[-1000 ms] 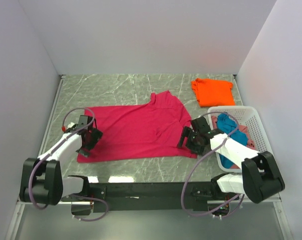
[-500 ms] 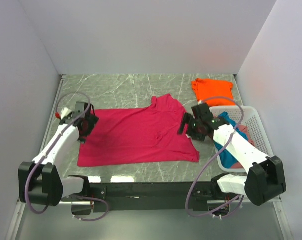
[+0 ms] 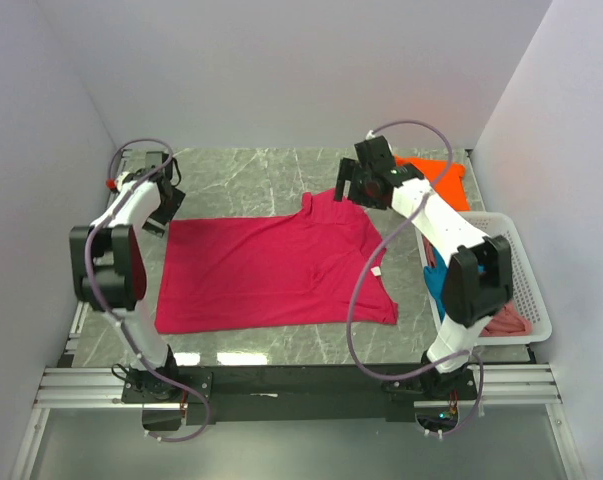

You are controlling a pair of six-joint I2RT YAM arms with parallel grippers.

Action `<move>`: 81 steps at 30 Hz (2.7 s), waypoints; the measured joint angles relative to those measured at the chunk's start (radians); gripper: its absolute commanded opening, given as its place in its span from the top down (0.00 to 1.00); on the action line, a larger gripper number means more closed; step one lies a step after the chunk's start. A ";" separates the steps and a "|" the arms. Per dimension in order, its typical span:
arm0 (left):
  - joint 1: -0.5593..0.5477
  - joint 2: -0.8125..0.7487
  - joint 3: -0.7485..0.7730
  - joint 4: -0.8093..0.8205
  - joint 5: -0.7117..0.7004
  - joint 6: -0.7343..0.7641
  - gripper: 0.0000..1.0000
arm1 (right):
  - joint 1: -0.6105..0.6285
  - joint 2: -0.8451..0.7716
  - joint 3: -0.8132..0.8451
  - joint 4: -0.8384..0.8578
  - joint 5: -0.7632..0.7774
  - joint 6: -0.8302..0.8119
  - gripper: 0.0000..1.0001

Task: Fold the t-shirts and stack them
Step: Fold the tshirt

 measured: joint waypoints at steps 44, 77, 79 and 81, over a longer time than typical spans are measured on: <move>0.008 0.365 0.290 -0.087 -0.009 0.121 0.99 | -0.062 0.592 0.660 -0.011 0.031 -0.285 0.15; 0.008 0.320 0.217 -0.018 0.027 0.138 0.99 | -0.062 0.868 0.845 -0.051 -0.074 -0.336 1.00; 0.008 0.317 0.214 -0.019 0.027 0.139 0.99 | -0.062 0.865 0.841 -0.049 -0.074 -0.333 1.00; 0.008 0.317 0.214 -0.019 0.028 0.139 0.99 | -0.061 0.856 0.824 -0.043 -0.074 -0.333 1.00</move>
